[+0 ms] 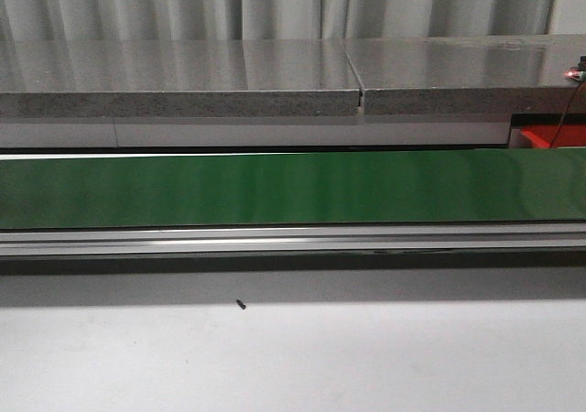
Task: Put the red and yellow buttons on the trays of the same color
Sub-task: 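Carry the yellow button onto the belt start and open the left gripper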
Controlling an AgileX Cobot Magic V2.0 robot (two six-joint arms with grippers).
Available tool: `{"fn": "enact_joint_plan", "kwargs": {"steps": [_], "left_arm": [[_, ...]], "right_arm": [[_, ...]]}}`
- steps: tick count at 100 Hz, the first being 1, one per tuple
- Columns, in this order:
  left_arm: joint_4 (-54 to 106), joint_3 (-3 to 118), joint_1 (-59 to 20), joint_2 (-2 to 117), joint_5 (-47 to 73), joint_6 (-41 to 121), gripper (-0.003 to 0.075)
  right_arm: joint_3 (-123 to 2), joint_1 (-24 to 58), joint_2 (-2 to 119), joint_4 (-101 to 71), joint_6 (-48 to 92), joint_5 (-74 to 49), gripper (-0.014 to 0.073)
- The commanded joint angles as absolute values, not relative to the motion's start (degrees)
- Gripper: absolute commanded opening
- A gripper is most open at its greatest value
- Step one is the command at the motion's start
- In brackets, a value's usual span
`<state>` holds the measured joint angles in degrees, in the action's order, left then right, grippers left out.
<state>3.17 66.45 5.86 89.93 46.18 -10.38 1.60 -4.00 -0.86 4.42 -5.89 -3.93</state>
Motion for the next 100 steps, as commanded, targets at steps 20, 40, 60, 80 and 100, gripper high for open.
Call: {"fn": "enact_joint_plan", "kwargs": {"steps": [20, 40, 60, 80, 100], "left_arm": [[14.6, 68.6, 5.3, 83.6, 43.2, -3.8, 0.0584], [11.7, 68.6, 6.3, 78.5, 43.2, -4.0, 0.0584], [9.1, 68.4, 13.0, 75.4, 47.3, -4.2, 0.0584], [4.9, 68.3, 21.7, 75.0, 50.9, -4.2, 0.0584], [4.4, 66.4, 29.6, 76.2, 50.6, -3.9, 0.0584]], "right_arm": [[0.7, -4.0, -1.7, 4.3, -5.5, 0.6, -0.0066], [0.7, -4.0, -1.7, 4.3, -5.5, 0.6, -0.0066], [0.7, -4.0, -1.7, 4.3, -5.5, 0.6, -0.0066], [0.7, -4.0, -1.7, 4.3, -5.5, 0.6, -0.0066], [0.7, -4.0, -1.7, 4.3, -5.5, 0.6, -0.0066]]}}
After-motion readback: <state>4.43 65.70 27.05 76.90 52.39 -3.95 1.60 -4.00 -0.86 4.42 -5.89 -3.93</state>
